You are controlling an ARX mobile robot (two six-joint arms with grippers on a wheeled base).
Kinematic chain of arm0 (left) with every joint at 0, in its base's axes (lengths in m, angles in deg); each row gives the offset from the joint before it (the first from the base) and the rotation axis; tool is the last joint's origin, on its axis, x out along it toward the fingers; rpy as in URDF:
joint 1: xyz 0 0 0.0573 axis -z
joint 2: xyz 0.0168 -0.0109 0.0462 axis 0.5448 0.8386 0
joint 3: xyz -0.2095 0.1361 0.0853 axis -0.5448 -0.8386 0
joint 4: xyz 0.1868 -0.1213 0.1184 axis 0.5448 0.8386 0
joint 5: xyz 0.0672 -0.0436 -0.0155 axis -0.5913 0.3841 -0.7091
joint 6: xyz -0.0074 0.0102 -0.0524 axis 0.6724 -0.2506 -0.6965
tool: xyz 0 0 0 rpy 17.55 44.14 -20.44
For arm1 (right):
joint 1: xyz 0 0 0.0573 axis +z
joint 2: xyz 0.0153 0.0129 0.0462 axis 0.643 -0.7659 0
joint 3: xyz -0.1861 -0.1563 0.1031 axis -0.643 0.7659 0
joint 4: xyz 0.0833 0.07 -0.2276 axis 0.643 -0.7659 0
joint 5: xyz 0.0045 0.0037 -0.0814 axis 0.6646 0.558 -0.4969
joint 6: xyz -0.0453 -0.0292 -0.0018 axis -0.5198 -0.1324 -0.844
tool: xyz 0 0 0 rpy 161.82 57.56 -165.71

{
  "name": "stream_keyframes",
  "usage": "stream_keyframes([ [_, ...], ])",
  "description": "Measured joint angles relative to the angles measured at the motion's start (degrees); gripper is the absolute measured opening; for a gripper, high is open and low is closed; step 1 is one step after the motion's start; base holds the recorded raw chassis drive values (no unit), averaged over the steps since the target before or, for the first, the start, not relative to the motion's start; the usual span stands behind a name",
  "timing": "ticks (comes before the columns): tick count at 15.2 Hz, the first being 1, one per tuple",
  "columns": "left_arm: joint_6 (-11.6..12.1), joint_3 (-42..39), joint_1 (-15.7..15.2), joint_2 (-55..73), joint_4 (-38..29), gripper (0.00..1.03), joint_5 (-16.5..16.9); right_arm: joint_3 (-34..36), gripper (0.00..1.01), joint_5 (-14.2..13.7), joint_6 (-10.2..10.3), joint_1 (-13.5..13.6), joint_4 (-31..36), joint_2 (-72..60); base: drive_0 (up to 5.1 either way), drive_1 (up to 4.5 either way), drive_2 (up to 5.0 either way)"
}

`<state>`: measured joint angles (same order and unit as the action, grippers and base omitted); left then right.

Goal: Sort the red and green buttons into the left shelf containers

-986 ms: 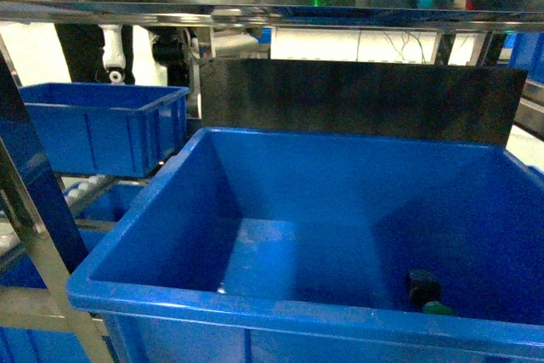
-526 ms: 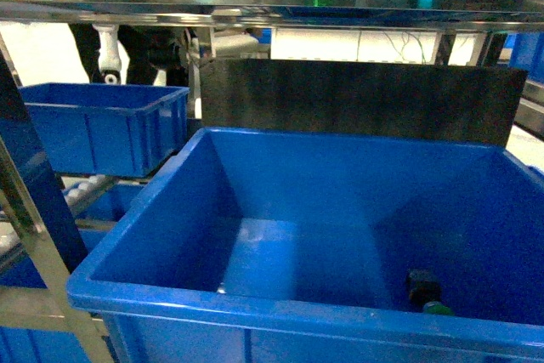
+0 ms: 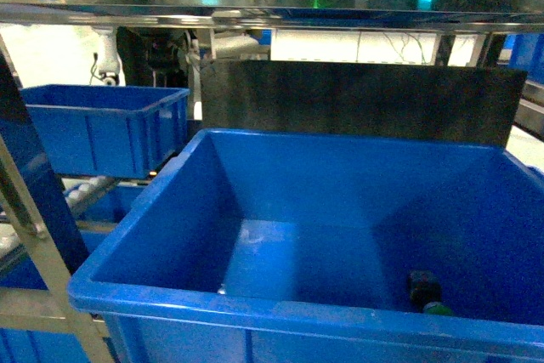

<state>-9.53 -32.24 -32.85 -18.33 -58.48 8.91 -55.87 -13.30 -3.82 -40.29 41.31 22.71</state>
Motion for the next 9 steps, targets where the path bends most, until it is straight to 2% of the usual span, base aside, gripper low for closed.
stream_keyframes([
  [9, 0.0, 0.0, 0.0, 0.0, -0.35, 0.02, 0.04, 0.0, 0.02, 0.0, 0.0, 0.0, 0.02, 0.0, 0.0, 0.0, 0.0],
])
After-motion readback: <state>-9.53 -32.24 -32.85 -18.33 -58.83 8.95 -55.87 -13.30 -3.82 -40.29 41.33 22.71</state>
